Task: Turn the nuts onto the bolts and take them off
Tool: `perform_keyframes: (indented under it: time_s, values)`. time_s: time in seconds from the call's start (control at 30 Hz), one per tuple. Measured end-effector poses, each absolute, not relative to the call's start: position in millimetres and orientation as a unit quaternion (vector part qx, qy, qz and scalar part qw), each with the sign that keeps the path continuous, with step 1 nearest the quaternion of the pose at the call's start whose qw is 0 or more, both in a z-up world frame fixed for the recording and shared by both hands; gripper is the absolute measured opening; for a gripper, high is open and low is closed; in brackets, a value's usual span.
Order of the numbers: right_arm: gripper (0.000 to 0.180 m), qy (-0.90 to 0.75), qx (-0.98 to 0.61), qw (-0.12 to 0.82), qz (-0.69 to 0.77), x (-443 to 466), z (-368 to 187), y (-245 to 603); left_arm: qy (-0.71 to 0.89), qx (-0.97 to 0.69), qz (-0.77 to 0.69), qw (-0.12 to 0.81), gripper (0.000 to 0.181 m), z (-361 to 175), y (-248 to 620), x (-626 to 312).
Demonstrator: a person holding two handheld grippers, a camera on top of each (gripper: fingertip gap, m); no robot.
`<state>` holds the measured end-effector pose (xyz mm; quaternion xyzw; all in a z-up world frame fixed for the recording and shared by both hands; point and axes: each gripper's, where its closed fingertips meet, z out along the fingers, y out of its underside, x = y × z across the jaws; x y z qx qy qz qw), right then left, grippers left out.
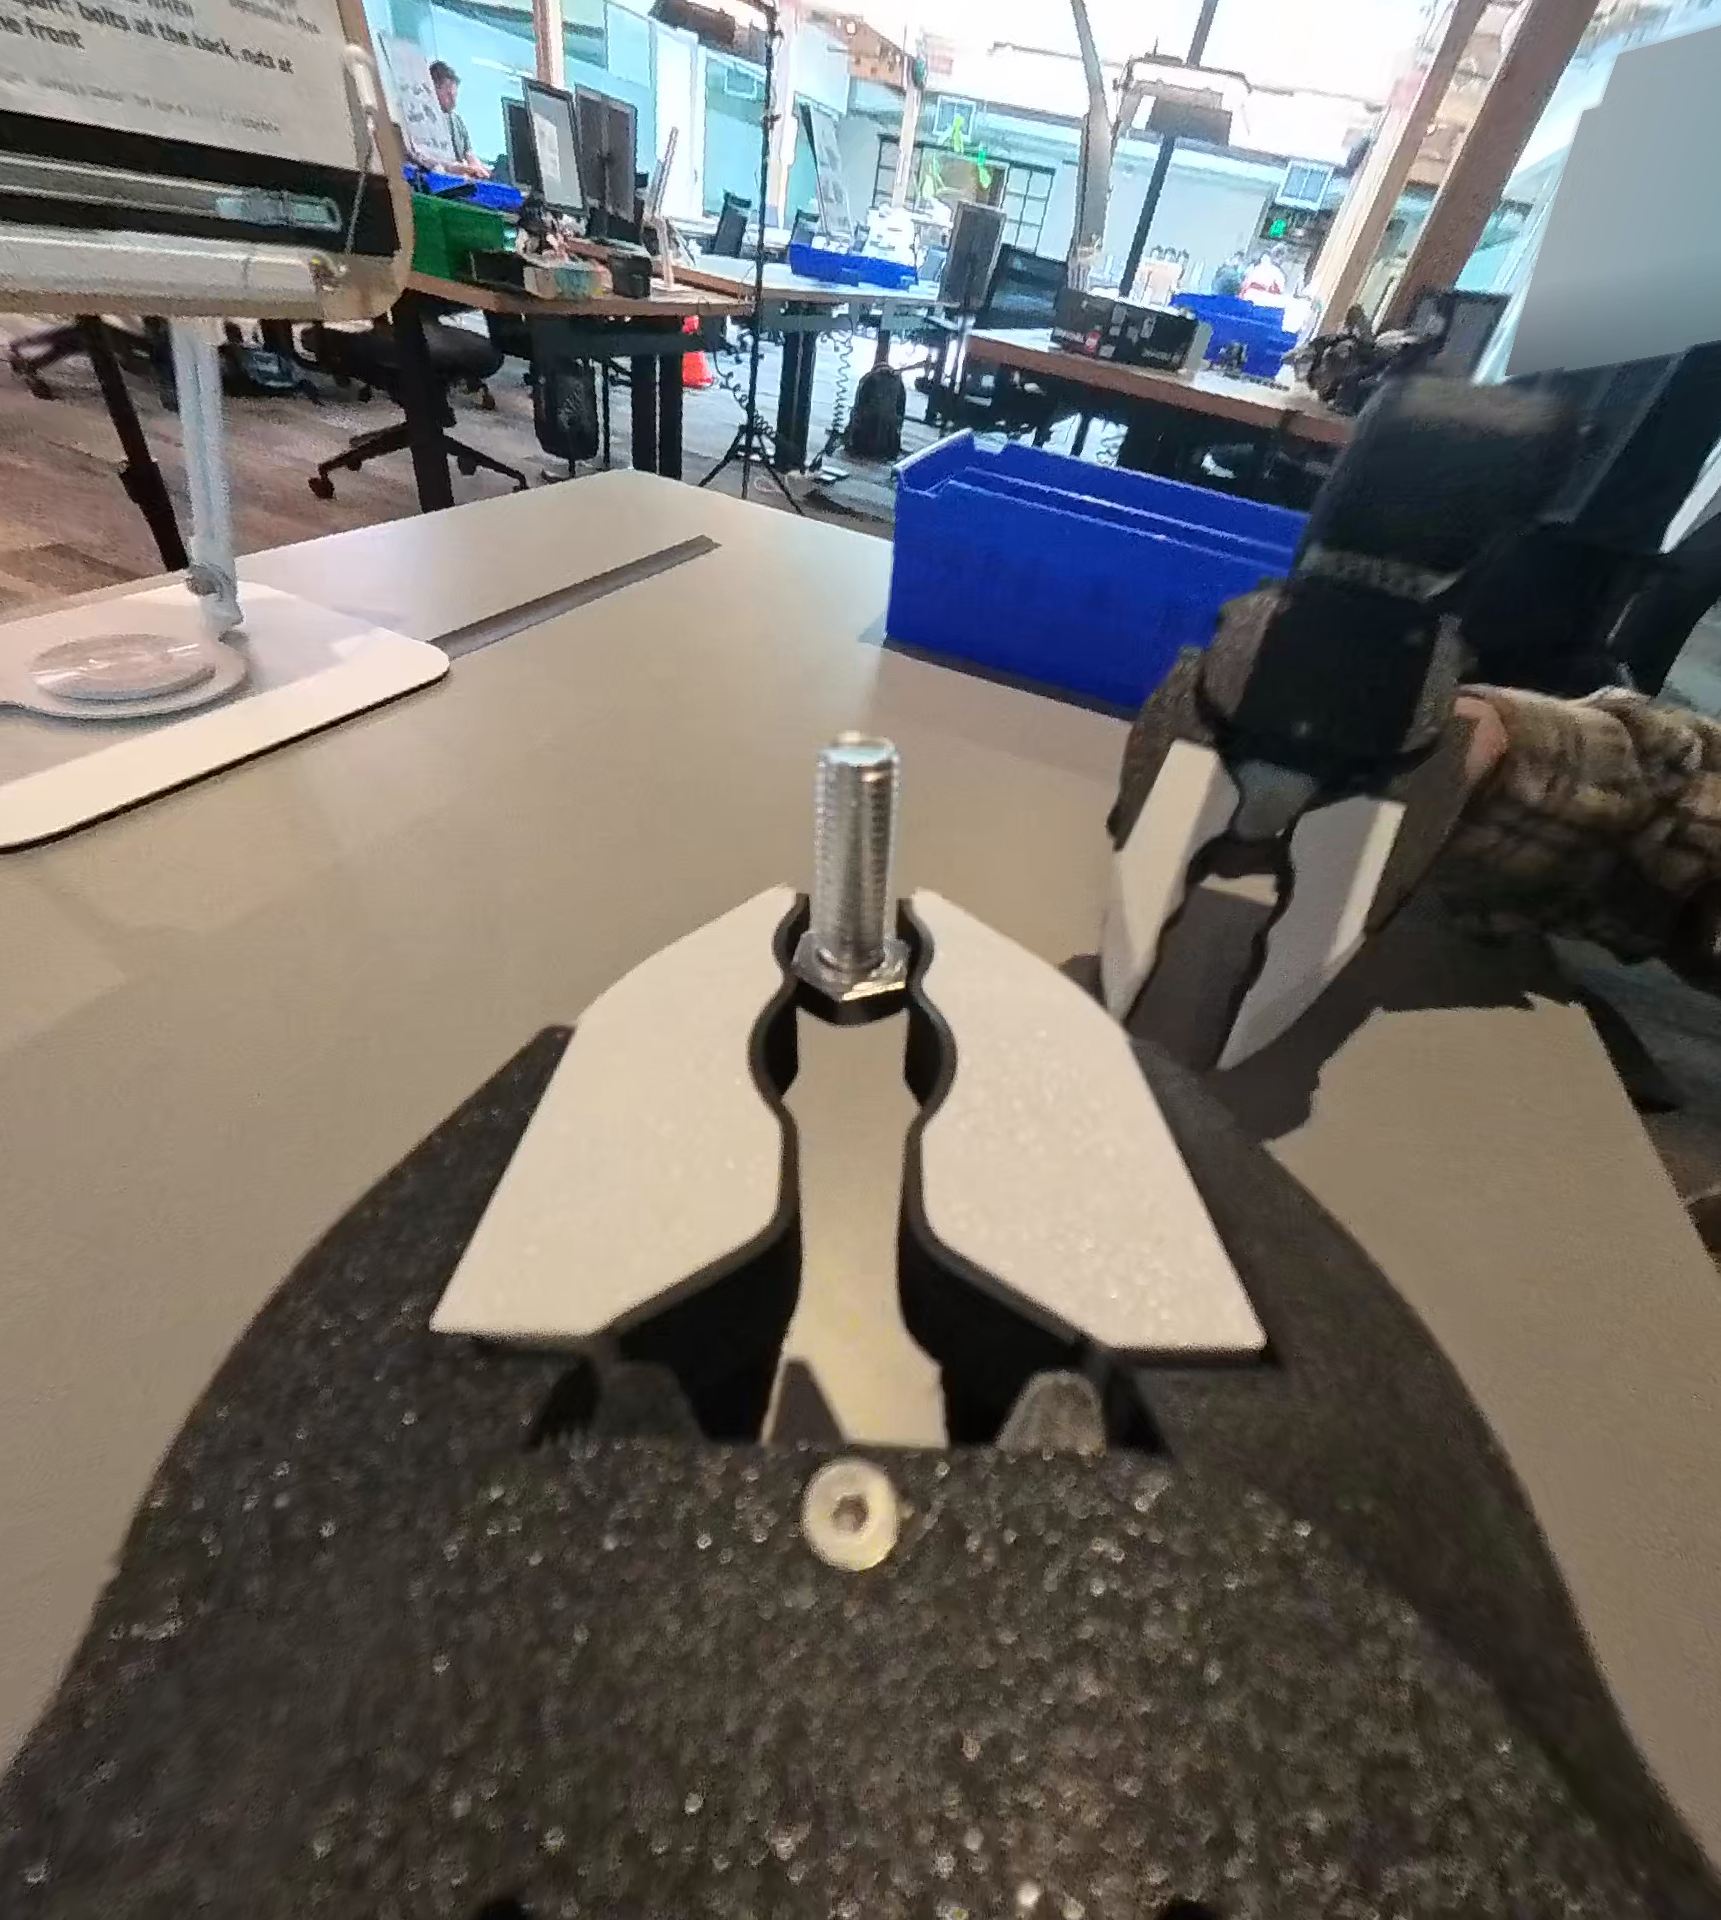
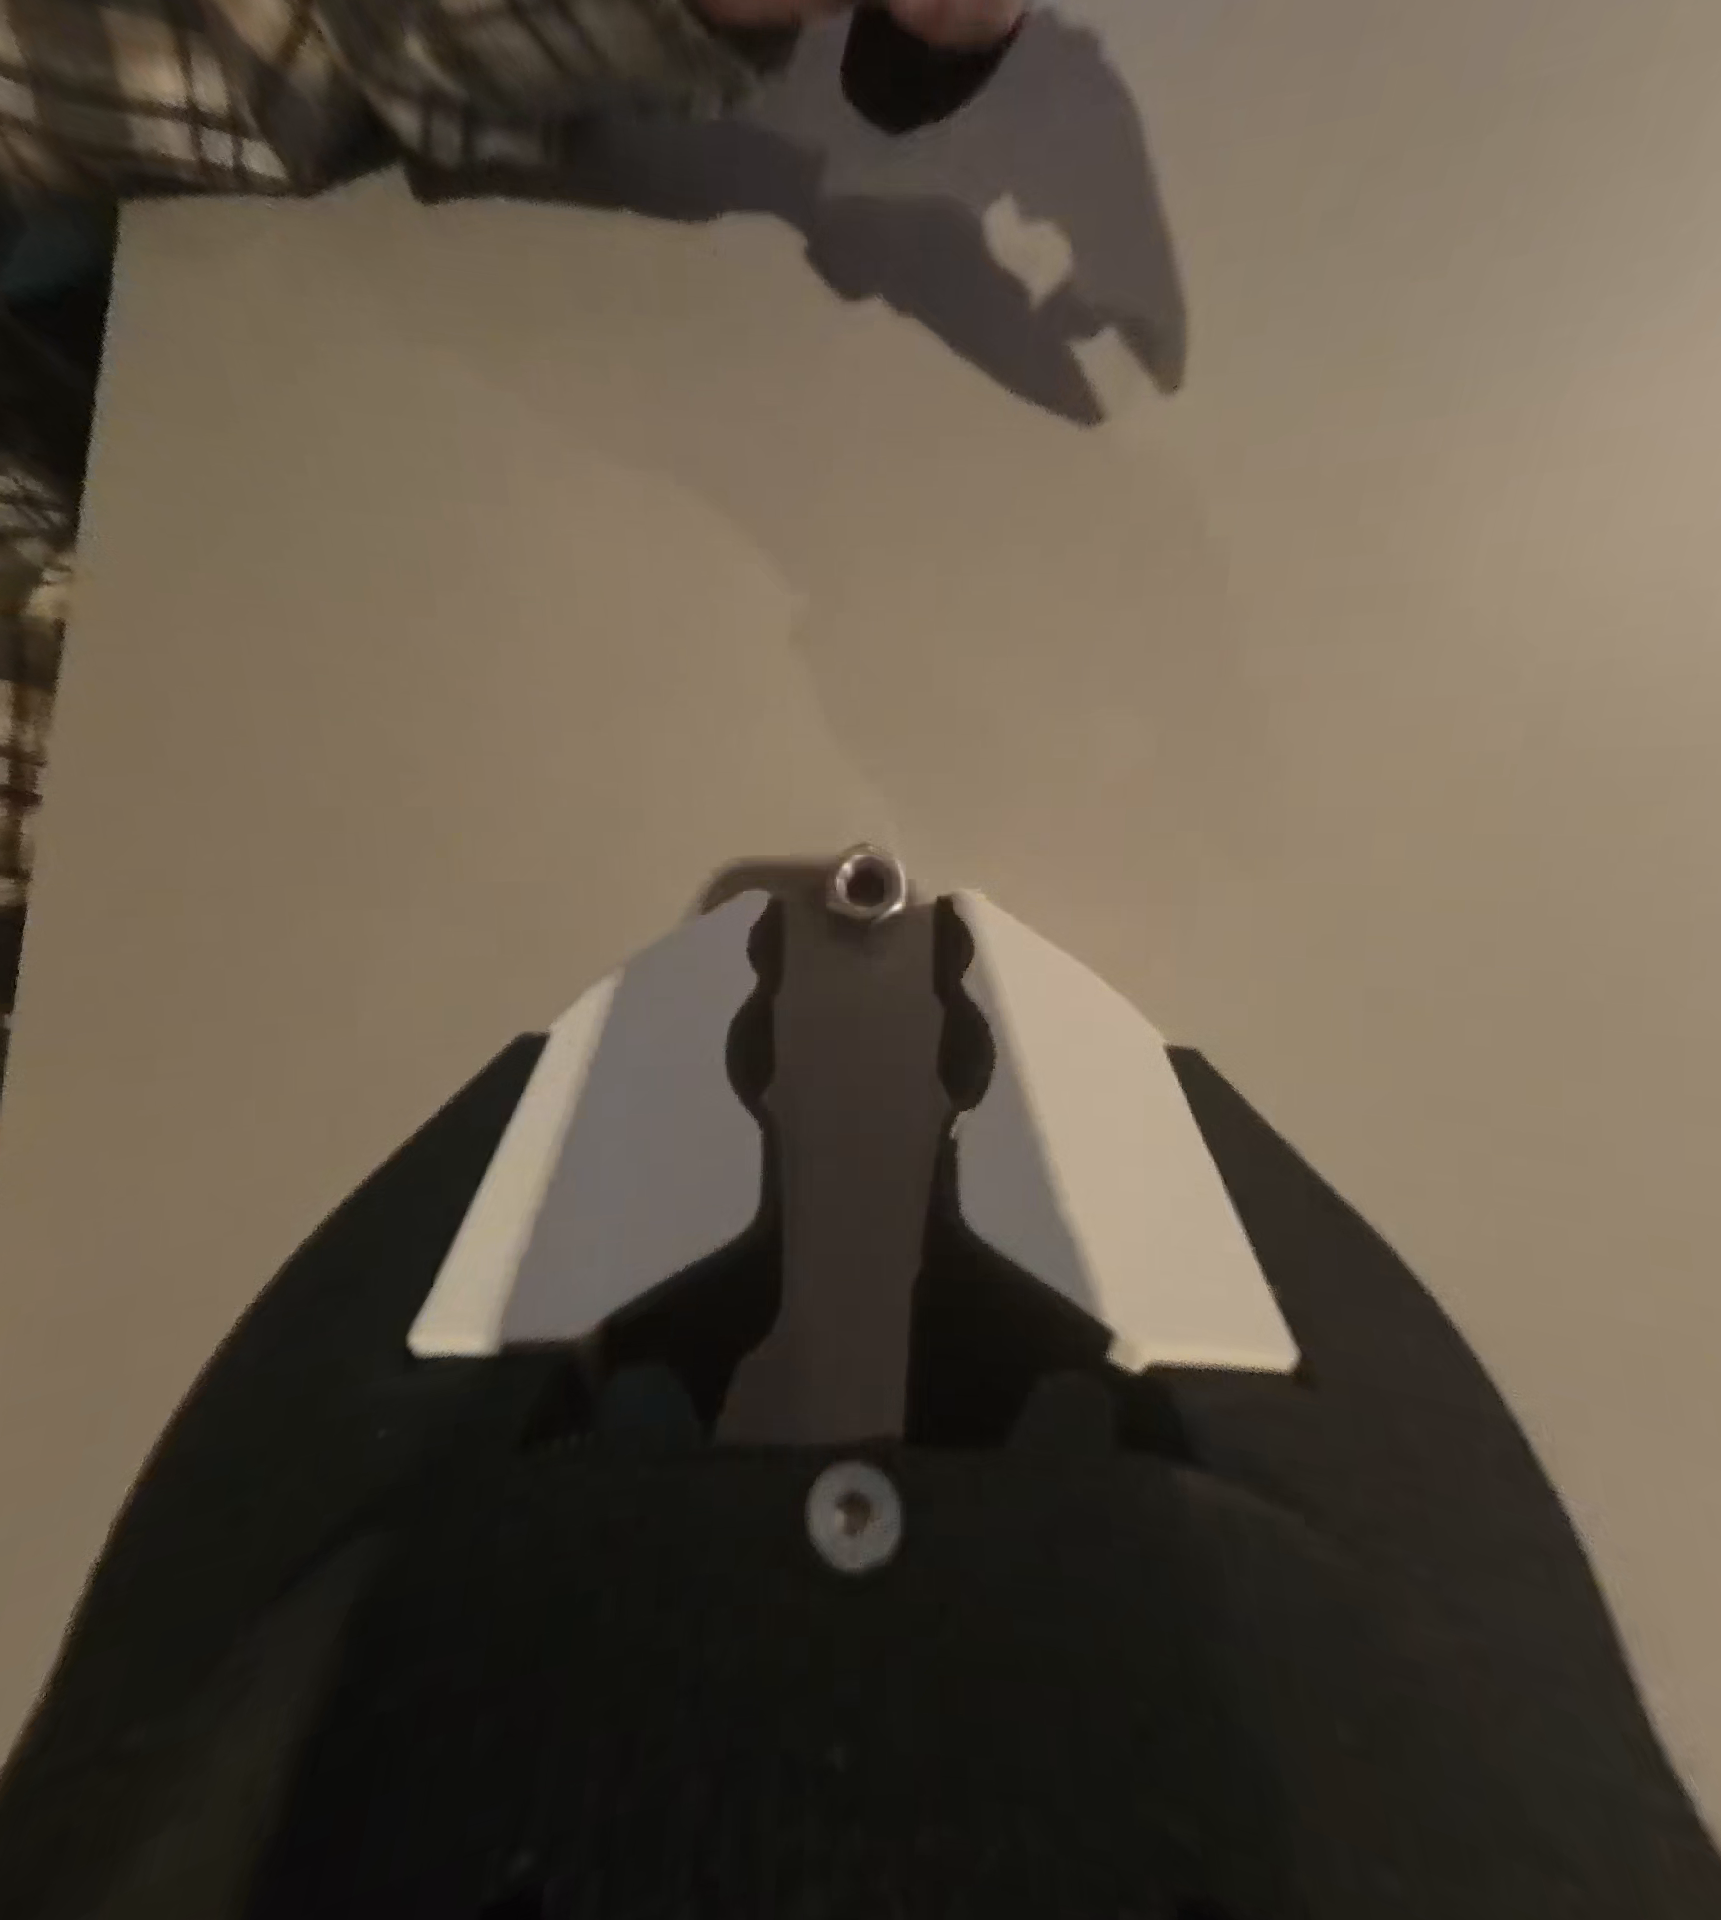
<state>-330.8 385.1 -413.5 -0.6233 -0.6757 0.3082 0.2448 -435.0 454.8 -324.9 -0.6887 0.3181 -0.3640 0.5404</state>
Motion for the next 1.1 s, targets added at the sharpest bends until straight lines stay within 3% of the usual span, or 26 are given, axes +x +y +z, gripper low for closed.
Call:
perform_keyframes:
  time_s: [0.5, 0.83, 1.1]
  values:
    - [0.016, -0.674, -0.645, 0.212, 0.291, -344, -437, 390, 0.343, -0.681, -0.374, 0.528, 0.015, -333, 445, -418]
    - [0.017, -0.66, -0.589, 0.312, 0.347, -362, -292, 422, 0.396, -0.671, -0.362, 0.512, 0.015, -342, 431, -397]
    - [0.017, -0.691, -0.568, 0.278, 0.352, -402, -291, 416, 0.412, -0.675, -0.349, 0.502, 0.015, -347, 426, -390]
